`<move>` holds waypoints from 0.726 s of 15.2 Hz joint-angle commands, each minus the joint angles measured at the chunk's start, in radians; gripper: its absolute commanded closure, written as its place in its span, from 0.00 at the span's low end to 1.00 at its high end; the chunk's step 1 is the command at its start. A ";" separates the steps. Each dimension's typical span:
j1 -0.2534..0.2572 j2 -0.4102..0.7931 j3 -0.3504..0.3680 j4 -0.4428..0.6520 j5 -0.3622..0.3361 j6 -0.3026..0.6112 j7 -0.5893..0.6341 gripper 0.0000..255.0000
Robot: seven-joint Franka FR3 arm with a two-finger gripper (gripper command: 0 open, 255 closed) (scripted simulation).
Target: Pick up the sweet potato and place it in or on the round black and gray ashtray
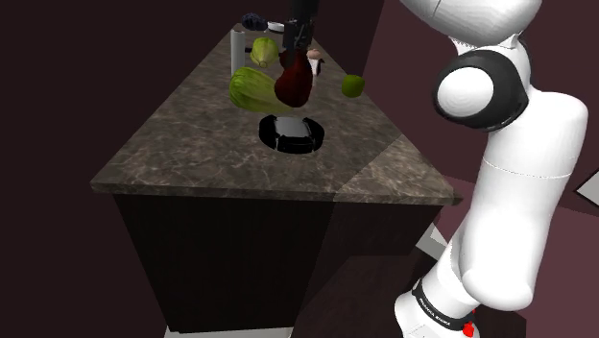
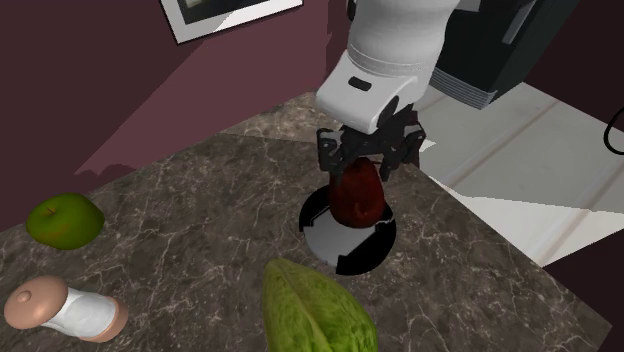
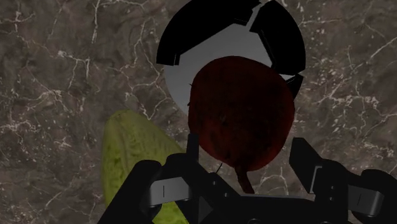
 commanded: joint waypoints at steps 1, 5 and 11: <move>0.007 -0.031 0.000 -0.074 -0.008 0.046 0.000 1.00; 0.018 -0.073 0.002 -0.193 -0.018 0.123 0.004 1.00; 0.027 -0.117 0.004 -0.338 -0.029 0.225 0.009 1.00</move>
